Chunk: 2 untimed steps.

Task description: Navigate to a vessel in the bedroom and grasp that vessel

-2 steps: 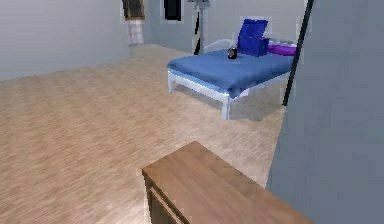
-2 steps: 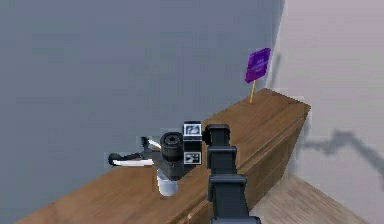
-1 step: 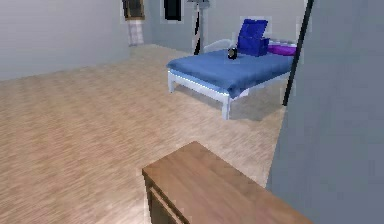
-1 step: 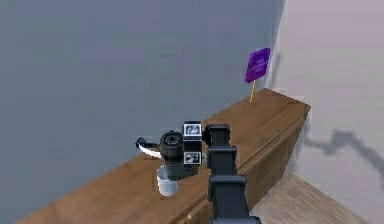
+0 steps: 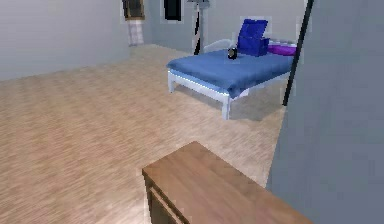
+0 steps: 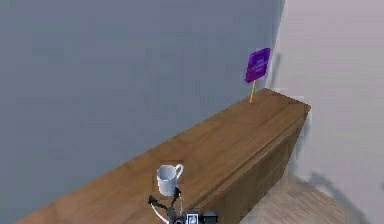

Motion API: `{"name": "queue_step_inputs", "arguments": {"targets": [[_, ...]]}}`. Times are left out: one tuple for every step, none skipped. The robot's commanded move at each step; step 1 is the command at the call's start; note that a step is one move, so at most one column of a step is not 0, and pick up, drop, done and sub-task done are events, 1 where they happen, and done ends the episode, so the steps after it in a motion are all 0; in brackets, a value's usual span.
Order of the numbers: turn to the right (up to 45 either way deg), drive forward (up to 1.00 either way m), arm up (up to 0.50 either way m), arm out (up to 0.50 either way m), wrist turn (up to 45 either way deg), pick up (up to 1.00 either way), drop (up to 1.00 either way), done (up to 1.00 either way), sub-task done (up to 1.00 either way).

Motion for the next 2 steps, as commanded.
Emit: {"name": "queue_step_inputs", "arguments": {"targets": [[0.0,0.0,0.0,0.0,0.0,1.0,0.0,0.0,0.0],[0.0,0.0,0.1,0.0,0.0,0.0,0.0,0.0,0.0]]}}
